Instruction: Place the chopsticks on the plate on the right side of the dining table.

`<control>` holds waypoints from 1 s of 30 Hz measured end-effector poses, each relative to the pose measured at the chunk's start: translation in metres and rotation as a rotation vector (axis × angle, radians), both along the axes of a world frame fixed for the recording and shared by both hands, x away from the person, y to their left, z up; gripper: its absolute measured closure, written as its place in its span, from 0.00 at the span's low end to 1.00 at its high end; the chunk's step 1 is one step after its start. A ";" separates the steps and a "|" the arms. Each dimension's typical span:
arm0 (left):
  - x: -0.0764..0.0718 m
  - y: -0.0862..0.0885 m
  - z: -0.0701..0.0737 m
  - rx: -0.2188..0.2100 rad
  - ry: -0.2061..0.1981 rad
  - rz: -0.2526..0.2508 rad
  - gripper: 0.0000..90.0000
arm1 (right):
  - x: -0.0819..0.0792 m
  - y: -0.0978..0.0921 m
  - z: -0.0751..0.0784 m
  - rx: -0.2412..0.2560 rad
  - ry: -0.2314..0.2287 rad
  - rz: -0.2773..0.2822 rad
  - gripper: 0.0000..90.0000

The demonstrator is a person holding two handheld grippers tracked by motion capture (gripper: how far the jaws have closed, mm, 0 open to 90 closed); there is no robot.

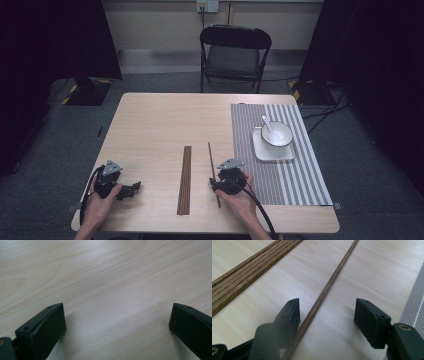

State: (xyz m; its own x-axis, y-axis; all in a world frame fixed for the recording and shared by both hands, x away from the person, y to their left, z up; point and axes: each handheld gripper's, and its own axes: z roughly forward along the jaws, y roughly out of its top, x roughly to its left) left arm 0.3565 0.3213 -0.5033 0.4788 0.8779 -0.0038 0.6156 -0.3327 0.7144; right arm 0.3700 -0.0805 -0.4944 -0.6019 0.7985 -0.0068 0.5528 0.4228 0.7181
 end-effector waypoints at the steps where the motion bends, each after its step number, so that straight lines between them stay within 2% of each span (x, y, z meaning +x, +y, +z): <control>1: 0.000 0.000 0.000 0.000 0.001 -0.001 0.00 | -0.007 -0.002 -0.001 0.009 -0.010 -0.001 0.42; 4: 0.000 0.000 0.000 0.000 0.000 0.001 0.00 | -0.012 -0.004 -0.001 0.006 -0.007 0.010 0.42; 9: 0.000 0.000 0.000 -0.003 0.000 0.002 0.00 | -0.025 -0.013 -0.003 0.024 -0.028 0.011 0.42; 15: 0.000 0.000 0.000 -0.003 -0.001 0.003 0.00 | -0.025 -0.015 -0.001 0.014 -0.010 0.012 0.43; 16: 0.000 0.000 0.000 0.000 -0.001 0.001 0.00 | -0.024 -0.016 0.000 0.011 -0.005 0.008 0.45; 17: 0.000 0.000 0.000 0.000 0.000 0.001 0.00 | -0.024 -0.019 0.001 0.007 0.000 0.004 0.51; 18: 0.000 0.000 0.000 0.000 0.000 0.001 0.00 | -0.024 -0.019 0.001 0.007 0.000 0.004 0.51; 19: 0.000 0.000 0.000 -0.001 -0.001 0.001 0.00 | -0.023 -0.022 0.001 0.010 0.001 -0.001 0.59; 20: 0.000 0.000 0.000 0.000 -0.001 0.001 0.00 | -0.023 -0.022 0.001 0.010 0.001 -0.001 0.59; 21: 0.000 0.000 0.000 -0.001 -0.001 0.001 0.00 | -0.021 -0.026 0.002 0.012 0.000 -0.008 0.69; 22: 0.000 0.000 0.000 -0.001 -0.001 0.001 0.00 | -0.020 -0.027 0.002 0.013 0.001 -0.013 0.73; 26: 0.000 0.000 0.000 0.000 -0.001 0.001 0.00 | -0.018 -0.031 0.002 0.018 0.003 -0.018 0.81; 27: 0.000 0.000 0.000 0.000 0.000 0.001 0.00 | -0.017 -0.033 0.002 0.023 0.005 -0.022 0.87; 30: 0.000 0.000 0.000 0.000 -0.001 0.001 0.00 | -0.014 -0.035 0.002 0.032 0.006 -0.021 0.90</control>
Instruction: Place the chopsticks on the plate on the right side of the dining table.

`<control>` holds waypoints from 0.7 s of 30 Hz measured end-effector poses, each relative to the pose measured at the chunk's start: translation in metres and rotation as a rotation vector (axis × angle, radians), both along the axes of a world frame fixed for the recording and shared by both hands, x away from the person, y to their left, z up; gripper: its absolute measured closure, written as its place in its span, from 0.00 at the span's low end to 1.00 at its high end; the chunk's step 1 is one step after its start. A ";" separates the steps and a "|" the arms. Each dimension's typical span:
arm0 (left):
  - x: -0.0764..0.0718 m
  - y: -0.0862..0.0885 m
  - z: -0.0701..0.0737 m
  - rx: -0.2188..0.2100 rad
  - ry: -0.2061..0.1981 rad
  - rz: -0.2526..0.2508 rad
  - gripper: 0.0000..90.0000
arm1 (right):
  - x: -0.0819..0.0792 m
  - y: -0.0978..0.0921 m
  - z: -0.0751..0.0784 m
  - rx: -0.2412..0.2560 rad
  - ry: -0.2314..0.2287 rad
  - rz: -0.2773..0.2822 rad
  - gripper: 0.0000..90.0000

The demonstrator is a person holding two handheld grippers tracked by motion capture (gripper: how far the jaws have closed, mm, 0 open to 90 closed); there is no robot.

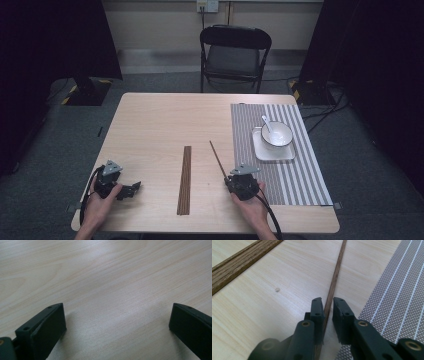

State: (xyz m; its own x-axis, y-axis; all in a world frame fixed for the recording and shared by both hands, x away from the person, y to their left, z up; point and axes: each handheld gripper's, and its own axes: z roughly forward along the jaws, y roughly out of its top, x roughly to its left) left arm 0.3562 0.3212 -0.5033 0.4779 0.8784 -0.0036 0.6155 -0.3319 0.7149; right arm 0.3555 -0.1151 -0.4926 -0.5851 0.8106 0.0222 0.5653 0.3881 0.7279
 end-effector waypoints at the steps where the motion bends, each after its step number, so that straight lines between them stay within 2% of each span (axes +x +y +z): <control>1: 0.000 0.000 0.000 0.000 0.000 0.000 0.00 | 0.002 -0.001 0.000 0.004 0.003 -0.002 0.91; 10: 0.000 0.000 0.000 -0.003 -0.001 0.002 0.00 | 0.009 0.001 0.000 0.011 0.002 0.002 0.92; 12: 0.000 0.000 0.000 -0.001 0.001 -0.001 0.00 | 0.014 0.004 0.000 0.021 0.010 -0.015 0.86; 13: 0.000 0.000 0.000 -0.001 0.001 -0.001 0.00 | 0.014 0.004 0.000 0.021 0.010 -0.015 0.86; 15: 0.000 0.000 0.000 0.000 0.001 0.000 0.00 | 0.017 0.012 -0.001 0.013 0.002 -0.023 0.73; 17: 0.000 0.000 0.000 -0.003 0.000 0.002 0.00 | 0.022 0.018 -0.001 0.004 -0.009 -0.029 0.69; 21: 0.000 0.000 0.000 -0.003 0.000 0.001 0.00 | 0.032 0.027 -0.001 0.006 0.000 -0.040 0.67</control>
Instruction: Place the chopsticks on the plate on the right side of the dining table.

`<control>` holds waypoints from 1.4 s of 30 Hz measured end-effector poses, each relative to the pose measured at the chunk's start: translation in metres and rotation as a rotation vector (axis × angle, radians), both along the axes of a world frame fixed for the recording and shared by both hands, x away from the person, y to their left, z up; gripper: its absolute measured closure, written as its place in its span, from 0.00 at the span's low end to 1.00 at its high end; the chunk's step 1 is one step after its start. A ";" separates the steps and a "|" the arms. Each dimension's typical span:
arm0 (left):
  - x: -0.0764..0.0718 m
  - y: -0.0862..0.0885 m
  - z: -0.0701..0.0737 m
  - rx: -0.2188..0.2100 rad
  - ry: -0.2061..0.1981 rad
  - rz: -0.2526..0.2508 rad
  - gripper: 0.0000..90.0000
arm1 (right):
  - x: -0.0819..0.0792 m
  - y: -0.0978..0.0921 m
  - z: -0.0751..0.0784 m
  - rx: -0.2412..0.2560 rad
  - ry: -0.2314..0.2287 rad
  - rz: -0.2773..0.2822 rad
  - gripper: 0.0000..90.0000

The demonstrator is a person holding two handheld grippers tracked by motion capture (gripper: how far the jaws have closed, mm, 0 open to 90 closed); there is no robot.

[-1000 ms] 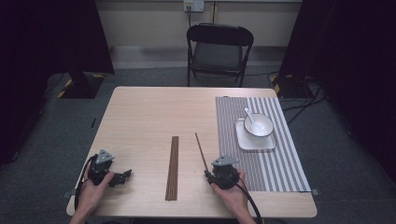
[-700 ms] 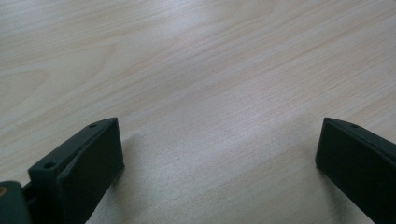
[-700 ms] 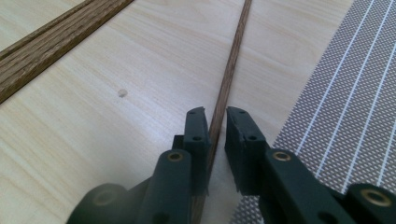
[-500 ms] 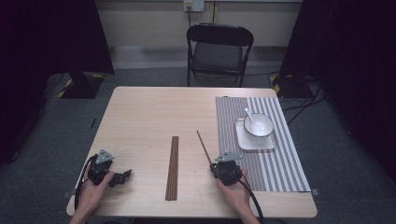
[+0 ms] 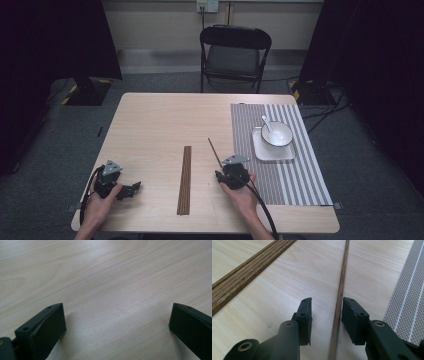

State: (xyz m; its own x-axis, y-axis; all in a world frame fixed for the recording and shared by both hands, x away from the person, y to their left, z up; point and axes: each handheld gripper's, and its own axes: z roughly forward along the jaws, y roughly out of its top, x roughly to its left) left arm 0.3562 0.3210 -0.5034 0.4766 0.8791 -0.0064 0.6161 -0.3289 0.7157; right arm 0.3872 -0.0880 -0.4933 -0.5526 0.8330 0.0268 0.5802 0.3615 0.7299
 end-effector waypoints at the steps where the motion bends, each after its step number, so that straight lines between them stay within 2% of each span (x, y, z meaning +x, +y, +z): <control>1: 0.000 0.000 0.000 0.000 0.000 0.000 0.00 | 0.002 0.002 0.000 -0.012 -0.003 0.005 0.67; 4: 0.000 0.000 0.000 0.000 -0.001 0.000 0.00 | 0.007 0.003 0.001 -0.018 -0.003 -0.001 0.77; 5: 0.000 0.000 0.000 0.000 -0.001 0.000 0.00 | 0.007 0.003 0.001 -0.018 -0.003 -0.001 0.77; 7: -0.001 0.000 0.000 0.002 -0.005 0.001 0.00 | 0.010 0.000 0.001 -0.005 0.001 -0.003 0.89; 9: -0.001 0.000 0.000 0.003 -0.005 0.001 0.00 | 0.010 0.000 0.001 -0.001 0.003 0.005 0.92; 16: -0.001 0.000 0.000 0.003 -0.005 0.002 0.00 | 0.010 -0.002 0.002 0.016 0.027 0.004 0.95; 25: -0.001 0.000 0.000 0.003 -0.005 0.001 0.00 | 0.008 -0.003 0.007 0.039 0.025 0.010 0.96; 42: -0.001 0.000 0.000 0.000 -0.003 0.000 0.00 | 0.008 -0.033 0.025 0.078 0.008 -0.038 0.96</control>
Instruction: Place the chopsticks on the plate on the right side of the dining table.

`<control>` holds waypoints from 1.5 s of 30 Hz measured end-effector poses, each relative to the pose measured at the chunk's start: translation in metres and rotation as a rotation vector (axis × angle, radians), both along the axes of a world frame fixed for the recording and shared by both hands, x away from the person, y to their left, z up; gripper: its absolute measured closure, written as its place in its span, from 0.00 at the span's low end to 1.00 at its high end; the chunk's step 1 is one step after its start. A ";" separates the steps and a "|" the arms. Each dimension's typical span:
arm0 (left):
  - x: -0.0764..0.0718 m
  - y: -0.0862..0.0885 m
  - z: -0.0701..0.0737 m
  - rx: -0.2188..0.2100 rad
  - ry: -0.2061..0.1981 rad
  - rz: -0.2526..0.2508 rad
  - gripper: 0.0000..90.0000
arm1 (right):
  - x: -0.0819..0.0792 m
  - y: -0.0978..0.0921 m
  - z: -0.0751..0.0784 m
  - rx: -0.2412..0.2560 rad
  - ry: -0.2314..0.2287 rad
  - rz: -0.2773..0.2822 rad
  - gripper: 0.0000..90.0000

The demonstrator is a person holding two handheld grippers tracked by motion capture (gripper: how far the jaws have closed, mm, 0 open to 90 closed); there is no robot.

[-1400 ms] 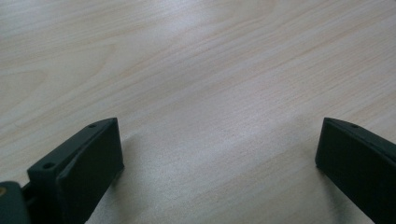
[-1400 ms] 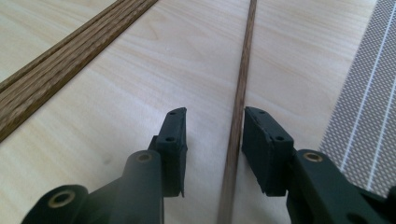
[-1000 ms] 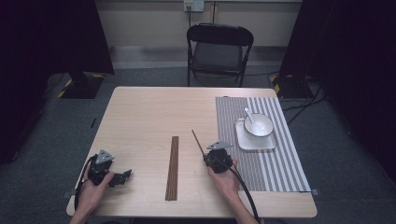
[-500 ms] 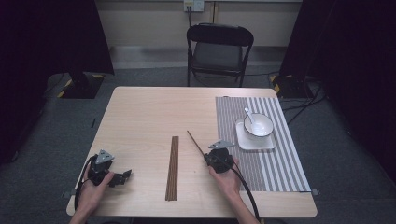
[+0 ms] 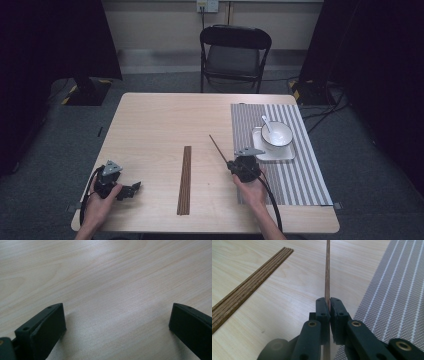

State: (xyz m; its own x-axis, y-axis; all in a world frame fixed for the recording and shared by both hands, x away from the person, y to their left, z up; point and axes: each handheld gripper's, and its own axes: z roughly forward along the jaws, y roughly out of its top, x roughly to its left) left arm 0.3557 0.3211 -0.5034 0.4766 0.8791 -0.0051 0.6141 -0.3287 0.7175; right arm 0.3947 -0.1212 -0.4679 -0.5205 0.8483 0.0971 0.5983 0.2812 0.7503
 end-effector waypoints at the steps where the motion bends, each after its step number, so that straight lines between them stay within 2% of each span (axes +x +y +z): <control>1: 0.000 0.000 0.000 0.000 0.000 0.000 0.00 | 0.000 0.000 0.000 0.000 0.000 0.000 0.96; 8: 0.000 0.000 0.000 0.001 0.000 0.000 0.00 | 0.000 -0.009 0.002 -0.009 -0.014 0.004 0.96; 20: 0.000 0.000 0.000 0.001 0.004 -0.002 0.00 | 0.002 -0.035 0.009 -0.011 -0.033 -0.055 0.96; 25: 0.000 0.000 0.000 0.001 0.004 -0.002 0.00 | 0.009 -0.045 0.012 -0.011 -0.034 -0.081 0.96; 28: 0.000 0.000 0.000 0.001 0.004 -0.003 0.00 | 0.014 -0.050 0.013 0.008 -0.038 -0.097 0.96; 45: 0.000 0.000 0.000 0.002 0.004 -0.002 0.00 | 0.034 -0.075 0.009 -0.020 -0.026 -0.178 0.96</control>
State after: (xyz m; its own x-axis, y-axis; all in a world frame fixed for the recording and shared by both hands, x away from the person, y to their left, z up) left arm 0.3561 0.3212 -0.5034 0.4787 0.8780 -0.0057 0.6163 -0.3314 0.7144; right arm 0.4286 -0.1965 -0.4586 -0.3636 0.9291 0.0680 0.6208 0.1872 0.7613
